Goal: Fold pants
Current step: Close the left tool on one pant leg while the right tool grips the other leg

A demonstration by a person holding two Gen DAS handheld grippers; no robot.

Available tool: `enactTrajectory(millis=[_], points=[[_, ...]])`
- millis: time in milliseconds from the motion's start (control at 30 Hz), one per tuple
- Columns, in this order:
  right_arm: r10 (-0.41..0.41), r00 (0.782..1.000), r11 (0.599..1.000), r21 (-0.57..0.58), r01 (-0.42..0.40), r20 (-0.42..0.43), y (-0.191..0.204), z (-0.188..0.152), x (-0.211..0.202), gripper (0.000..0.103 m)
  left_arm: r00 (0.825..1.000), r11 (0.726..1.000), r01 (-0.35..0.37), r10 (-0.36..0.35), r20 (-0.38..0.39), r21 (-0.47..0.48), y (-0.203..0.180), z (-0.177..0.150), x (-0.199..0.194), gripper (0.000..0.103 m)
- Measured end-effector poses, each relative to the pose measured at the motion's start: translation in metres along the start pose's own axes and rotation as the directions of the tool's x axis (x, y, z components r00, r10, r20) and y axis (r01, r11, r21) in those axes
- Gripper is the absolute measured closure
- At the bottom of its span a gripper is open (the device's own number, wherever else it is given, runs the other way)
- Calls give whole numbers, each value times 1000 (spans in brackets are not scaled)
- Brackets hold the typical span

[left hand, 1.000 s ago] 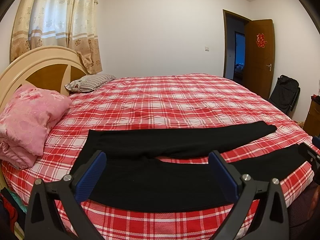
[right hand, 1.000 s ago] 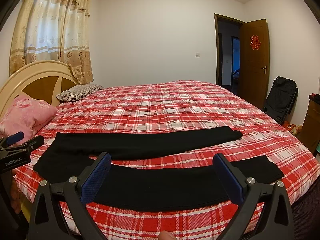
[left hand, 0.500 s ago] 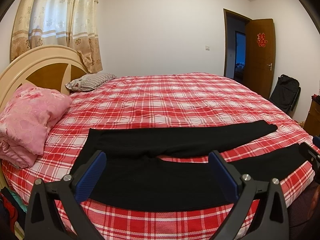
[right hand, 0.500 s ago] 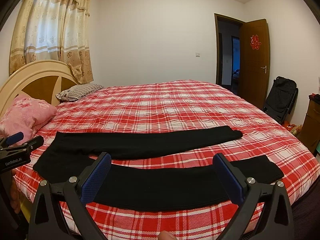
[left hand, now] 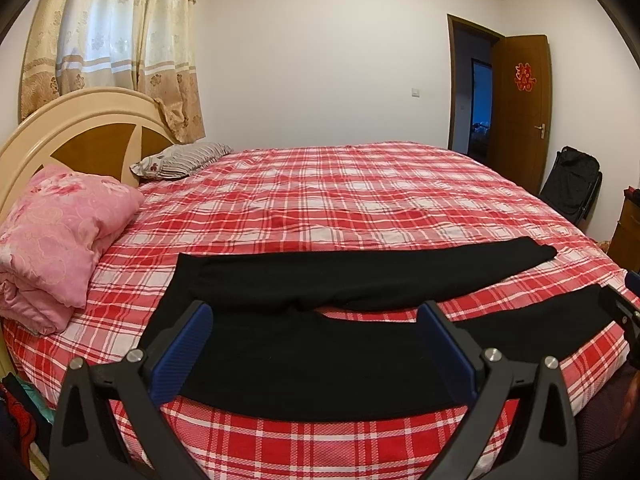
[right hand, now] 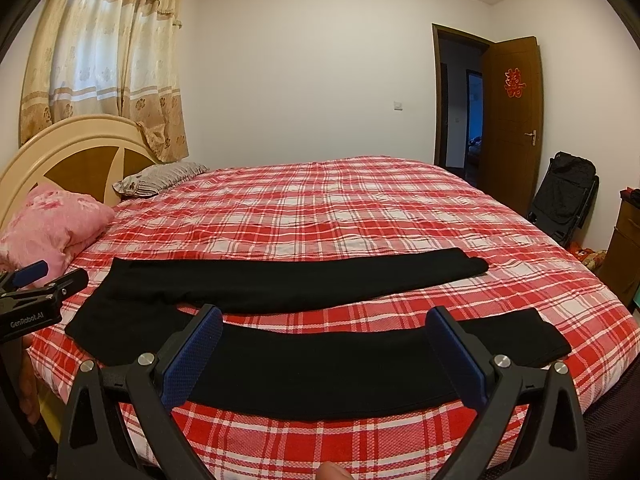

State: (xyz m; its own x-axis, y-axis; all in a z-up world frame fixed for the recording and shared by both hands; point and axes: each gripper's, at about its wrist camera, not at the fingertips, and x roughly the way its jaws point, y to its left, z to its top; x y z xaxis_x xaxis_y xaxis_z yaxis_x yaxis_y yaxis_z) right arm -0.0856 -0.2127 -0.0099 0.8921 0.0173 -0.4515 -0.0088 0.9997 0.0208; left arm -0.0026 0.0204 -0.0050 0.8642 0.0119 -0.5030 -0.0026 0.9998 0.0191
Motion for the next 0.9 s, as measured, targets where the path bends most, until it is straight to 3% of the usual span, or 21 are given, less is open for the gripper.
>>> enactTrajectory(millis=[200, 300, 500, 700, 900], points=[[2, 1000, 1000, -12, -2, -28, -2, -7, 16, 1, 997, 999, 11, -8, -81, 32, 18, -9, 36, 0], [-13, 998, 1000, -16, 12, -60, -7, -10, 31, 1, 986, 999, -25, 30, -164, 30, 62, -10, 78, 0], [-30, 987, 1000, -11, 29, -156, -29, -16, 70, 1, 961, 985, -164, 172, -215, 55, 159, 11, 148, 0], [-19, 971, 1000, 10, 22, -239, -65, 1, 118, 1, 957, 991, -134, 127, -259, -8, 219, 36, 217, 20], [-74, 956, 995, 40, 89, -284, -115, 35, 162, 1, 944, 997, -57, 35, -329, -58, 234, 37, 274, 31]])
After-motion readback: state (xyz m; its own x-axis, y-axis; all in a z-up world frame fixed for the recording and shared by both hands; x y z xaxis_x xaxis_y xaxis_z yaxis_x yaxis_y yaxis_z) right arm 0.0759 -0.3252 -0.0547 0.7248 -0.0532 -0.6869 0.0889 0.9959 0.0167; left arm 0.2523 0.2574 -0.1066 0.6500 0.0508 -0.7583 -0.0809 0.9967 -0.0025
